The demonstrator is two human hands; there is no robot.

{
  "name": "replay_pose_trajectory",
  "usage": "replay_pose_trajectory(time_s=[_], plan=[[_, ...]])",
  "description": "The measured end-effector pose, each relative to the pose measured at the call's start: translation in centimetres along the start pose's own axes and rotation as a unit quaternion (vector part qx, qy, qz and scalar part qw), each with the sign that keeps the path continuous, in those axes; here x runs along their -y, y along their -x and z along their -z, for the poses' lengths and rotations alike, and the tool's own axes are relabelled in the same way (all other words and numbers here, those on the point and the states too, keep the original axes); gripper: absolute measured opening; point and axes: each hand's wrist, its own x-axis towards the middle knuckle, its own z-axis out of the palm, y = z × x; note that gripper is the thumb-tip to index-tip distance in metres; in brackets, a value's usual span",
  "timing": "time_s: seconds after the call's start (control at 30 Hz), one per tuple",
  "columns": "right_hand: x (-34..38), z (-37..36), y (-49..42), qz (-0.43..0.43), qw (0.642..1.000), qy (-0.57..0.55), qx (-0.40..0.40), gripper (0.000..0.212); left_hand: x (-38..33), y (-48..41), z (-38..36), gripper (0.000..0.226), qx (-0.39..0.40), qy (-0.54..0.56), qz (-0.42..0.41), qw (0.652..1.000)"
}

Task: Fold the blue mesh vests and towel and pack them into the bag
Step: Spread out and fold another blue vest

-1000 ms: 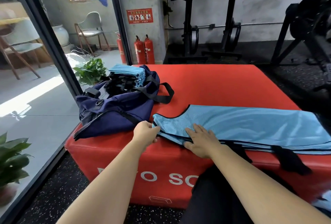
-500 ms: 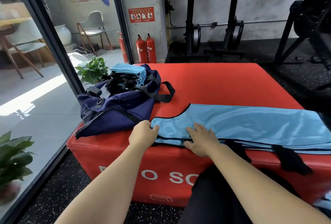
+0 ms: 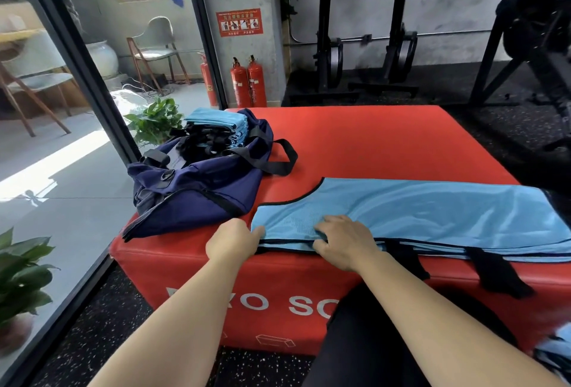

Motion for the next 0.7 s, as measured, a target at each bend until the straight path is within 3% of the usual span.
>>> replay_pose_trajectory(time_s=[0.1,0.2,0.23,0.3,0.4,0.6,0.7], plan=[[-0.2,-0.2,0.2,0.004,1.0,0.013,0.008,0.038,-1.2,0.9,0.6,0.036,-0.079,-0.108,-0.032,0.99],[0.1,-0.4,0.5,0.006,0.999,0.034,0.019,0.046,-2.7,1.5,0.2,0.035,-0.193,-0.195,-0.139,0.952],[0.2,-0.5,0.6,0.007,0.999,0.036,0.014,0.047,-3.1,1.6,-0.4,0.039,-0.188,-0.198,-0.195,0.942],[0.2,-0.9,0.9,0.011,0.999,0.036,-0.021,0.045,-3.3,1.8,-1.7,0.05,-0.086,-0.193,-0.275,0.938],[-0.2,-1.4,1.5,0.011,0.996,0.045,-0.07,0.036,-2.8,1.8,-3.1,0.058,0.079,-0.185,-0.253,0.946],[-1.6,-1.3,2.5,-0.004,0.995,0.022,-0.096,0.037,-1.9,1.3,-2.8,0.063,0.098,-0.207,-0.252,0.94],[-2.4,-1.5,3.3,-0.021,0.999,0.047,0.009,0.055,-1.8,1.5,-2.7,0.065,0.105,-0.189,-0.252,0.943]])
